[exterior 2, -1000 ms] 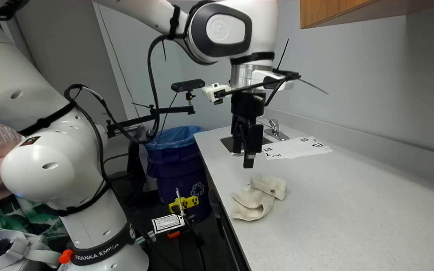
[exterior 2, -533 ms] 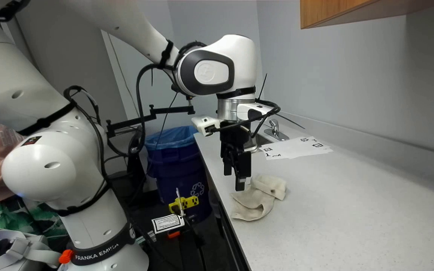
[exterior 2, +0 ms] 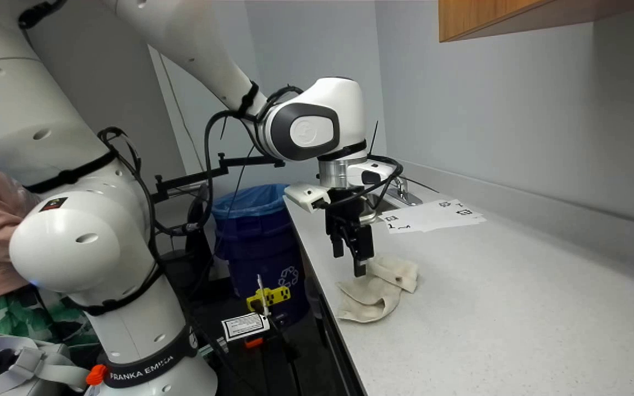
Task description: Use the towel to wipe the countertop
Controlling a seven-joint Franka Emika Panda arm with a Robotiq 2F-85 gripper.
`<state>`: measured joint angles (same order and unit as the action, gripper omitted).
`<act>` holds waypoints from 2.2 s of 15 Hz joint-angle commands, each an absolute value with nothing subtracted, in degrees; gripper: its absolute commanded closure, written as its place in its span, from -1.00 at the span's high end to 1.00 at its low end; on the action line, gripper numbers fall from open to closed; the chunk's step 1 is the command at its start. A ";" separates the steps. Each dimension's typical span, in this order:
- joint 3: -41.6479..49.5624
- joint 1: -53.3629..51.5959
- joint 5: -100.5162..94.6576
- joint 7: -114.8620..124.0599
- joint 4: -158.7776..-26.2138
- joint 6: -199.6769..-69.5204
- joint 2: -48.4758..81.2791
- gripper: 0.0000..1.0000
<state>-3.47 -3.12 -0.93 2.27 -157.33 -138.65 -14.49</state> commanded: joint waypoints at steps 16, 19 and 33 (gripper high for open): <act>-6.94 -6.72 1.65 2.39 -150.75 -147.17 -2.00 1.00; -6.85 -6.60 1.19 2.35 -150.63 -147.48 -1.59 0.99; -6.56 -6.48 1.45 2.73 -149.82 -148.81 0.30 1.00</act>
<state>-6.58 -6.45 1.43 2.75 -149.86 -148.95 0.36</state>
